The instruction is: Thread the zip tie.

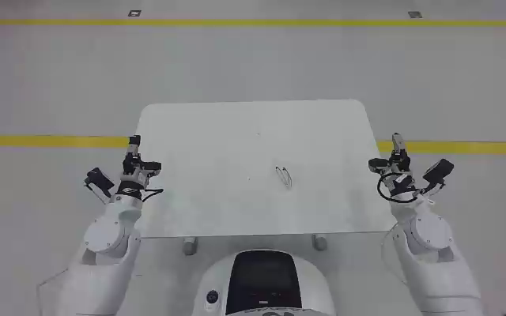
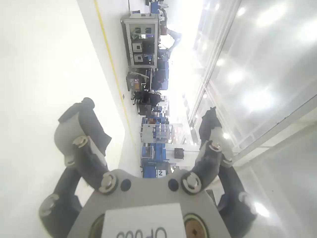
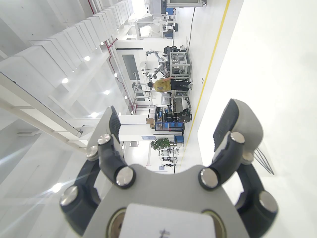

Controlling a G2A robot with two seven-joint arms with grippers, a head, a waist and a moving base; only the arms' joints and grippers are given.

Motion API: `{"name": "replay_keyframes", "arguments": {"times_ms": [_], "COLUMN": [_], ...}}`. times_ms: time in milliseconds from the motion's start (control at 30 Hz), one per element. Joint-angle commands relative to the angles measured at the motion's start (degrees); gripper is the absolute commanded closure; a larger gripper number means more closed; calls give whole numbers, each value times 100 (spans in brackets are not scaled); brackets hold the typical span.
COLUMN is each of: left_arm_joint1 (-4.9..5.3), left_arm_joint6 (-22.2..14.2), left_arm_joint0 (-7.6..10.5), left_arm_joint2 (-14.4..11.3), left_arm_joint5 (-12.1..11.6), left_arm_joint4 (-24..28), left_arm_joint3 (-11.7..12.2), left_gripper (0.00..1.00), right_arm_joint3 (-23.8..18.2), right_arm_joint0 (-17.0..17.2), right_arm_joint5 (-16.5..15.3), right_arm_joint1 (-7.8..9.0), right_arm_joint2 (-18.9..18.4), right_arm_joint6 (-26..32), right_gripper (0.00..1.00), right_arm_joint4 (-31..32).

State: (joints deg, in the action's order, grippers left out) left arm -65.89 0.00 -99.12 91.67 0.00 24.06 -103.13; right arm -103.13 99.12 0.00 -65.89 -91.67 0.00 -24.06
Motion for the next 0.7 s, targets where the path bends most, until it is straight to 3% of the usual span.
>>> {"name": "replay_keyframes", "arguments": {"times_ms": [0,33,67,100,133,167,267,467,600,667], "left_arm_joint1": [0,0,0,0,0,0,0,0,0,0], "left_arm_joint6": [0,0,0,0,0,0,0,0,0,0], "left_arm_joint0": [0,0,0,0,0,0,0,0,0,0], "left_arm_joint2": [0,0,0,0,0,0,0,0,0,0], "left_arm_joint5": [0,0,0,0,0,0,0,0,0,0], "left_arm_joint4": [0,0,0,0,0,0,0,0,0,0], "left_arm_joint3": [0,0,0,0,0,0,0,0,0,0], "left_gripper": [0,22,22,22,22,0,0,0,0,0], "right_arm_joint3": [0,0,0,0,0,0,-181,-319,-254,-254], "right_arm_joint0": [0,0,0,0,0,0,-104,-412,-671,-671], "right_arm_joint5": [0,0,0,0,0,0,14,360,460,460], "right_arm_joint1": [0,0,0,0,0,0,14,-14,-64,-64], "right_arm_joint2": [0,0,0,0,0,0,142,624,1070,1070], "right_arm_joint6": [0,0,0,0,0,0,119,223,270,270], "right_gripper": [22,22,22,0,22,0,0,0,0,0], "right_arm_joint4": [0,0,0,0,0,0,607,1404,1700,1700]}}
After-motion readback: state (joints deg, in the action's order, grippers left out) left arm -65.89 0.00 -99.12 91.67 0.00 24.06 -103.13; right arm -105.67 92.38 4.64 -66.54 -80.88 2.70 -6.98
